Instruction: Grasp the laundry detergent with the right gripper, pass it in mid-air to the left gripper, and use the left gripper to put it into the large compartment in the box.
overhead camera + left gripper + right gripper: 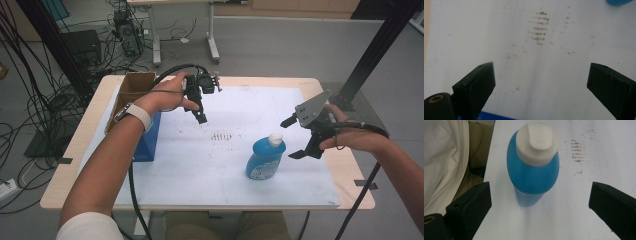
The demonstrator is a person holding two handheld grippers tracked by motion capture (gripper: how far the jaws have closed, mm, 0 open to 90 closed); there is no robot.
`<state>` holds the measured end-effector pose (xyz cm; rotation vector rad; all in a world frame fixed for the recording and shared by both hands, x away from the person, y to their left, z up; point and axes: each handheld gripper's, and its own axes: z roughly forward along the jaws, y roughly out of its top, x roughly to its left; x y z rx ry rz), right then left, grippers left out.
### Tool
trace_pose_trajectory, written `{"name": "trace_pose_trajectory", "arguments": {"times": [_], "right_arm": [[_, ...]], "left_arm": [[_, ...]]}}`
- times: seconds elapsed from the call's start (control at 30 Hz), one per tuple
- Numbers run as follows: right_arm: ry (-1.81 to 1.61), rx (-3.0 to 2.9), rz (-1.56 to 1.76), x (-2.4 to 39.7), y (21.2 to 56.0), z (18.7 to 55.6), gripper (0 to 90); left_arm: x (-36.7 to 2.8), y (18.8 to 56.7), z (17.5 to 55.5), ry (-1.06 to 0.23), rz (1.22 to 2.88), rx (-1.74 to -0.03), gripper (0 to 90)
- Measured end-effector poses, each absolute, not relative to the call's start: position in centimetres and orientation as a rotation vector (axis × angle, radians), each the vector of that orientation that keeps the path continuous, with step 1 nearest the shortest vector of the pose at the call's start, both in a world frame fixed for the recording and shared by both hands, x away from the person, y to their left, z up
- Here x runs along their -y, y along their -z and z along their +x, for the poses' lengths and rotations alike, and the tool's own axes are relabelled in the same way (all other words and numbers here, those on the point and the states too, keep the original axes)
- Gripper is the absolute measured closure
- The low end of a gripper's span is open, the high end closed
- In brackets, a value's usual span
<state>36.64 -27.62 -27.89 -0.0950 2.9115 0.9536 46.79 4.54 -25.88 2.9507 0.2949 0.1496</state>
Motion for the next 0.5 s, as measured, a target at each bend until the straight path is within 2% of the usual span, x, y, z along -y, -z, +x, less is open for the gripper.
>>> {"name": "trace_pose_trajectory", "arguments": {"times": [0.5], "right_arm": [[-1.022,-2.908,-0.110,27.9,29.8,36.7,5.0]], "left_arm": [[-4.4,25.9,46.8,-0.156,2.955,-0.287,8.5]]}}
